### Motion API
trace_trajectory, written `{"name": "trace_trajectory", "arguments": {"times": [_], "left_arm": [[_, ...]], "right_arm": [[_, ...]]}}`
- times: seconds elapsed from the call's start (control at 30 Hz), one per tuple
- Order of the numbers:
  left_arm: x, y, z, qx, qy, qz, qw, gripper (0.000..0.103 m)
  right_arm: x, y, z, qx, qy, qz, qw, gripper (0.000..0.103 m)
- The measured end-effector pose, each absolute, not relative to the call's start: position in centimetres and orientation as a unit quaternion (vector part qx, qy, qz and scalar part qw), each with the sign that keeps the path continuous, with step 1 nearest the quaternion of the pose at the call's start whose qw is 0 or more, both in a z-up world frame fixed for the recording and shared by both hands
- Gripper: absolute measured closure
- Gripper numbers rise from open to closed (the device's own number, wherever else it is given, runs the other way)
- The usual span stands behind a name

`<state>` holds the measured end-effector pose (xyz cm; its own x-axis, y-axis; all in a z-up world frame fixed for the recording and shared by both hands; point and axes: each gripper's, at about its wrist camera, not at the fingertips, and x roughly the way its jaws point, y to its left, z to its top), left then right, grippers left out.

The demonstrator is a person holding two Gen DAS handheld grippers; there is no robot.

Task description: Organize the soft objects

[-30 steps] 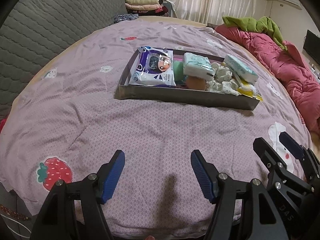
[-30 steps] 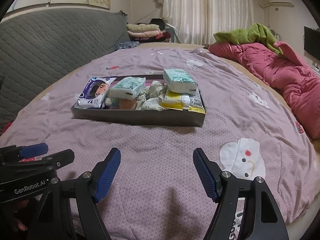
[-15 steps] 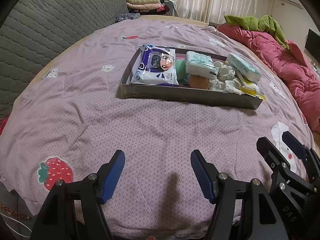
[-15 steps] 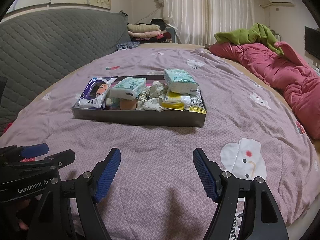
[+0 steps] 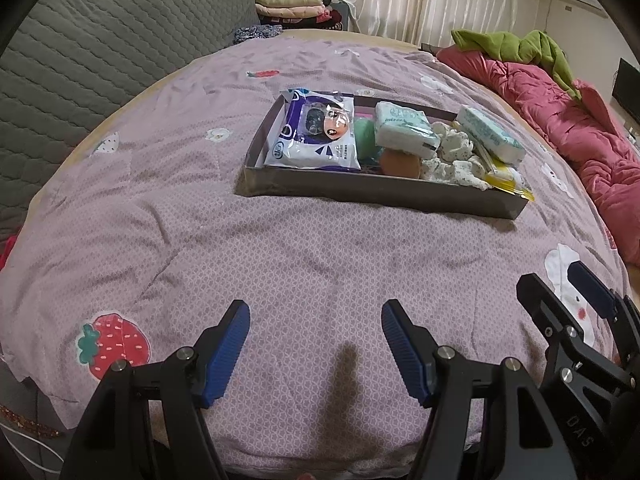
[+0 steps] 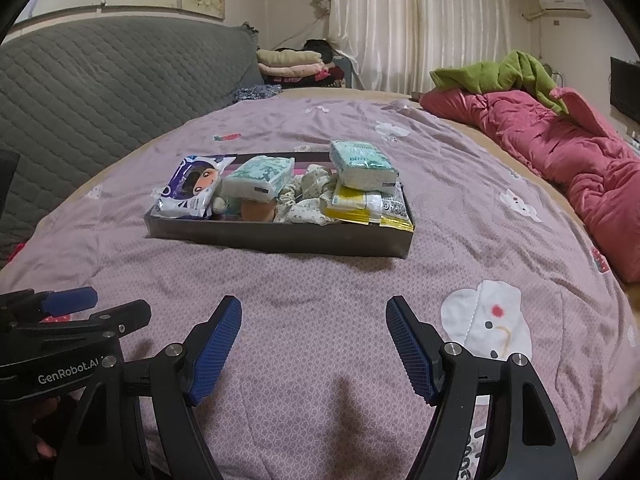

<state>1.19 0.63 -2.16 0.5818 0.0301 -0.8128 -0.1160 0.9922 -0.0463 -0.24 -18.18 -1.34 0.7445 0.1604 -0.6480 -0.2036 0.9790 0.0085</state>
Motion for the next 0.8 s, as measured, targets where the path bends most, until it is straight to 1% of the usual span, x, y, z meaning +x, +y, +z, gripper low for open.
{"name": "trace_trajectory", "arguments": {"times": [0.8], "left_arm": [[1.48,0.49,-2.28,-0.044,0.459,0.039,0.887,0.035]], "right_arm": [[-0.34,-18.30,-1.16,-0.033,0.343,0.095,0.934,0.027]]}}
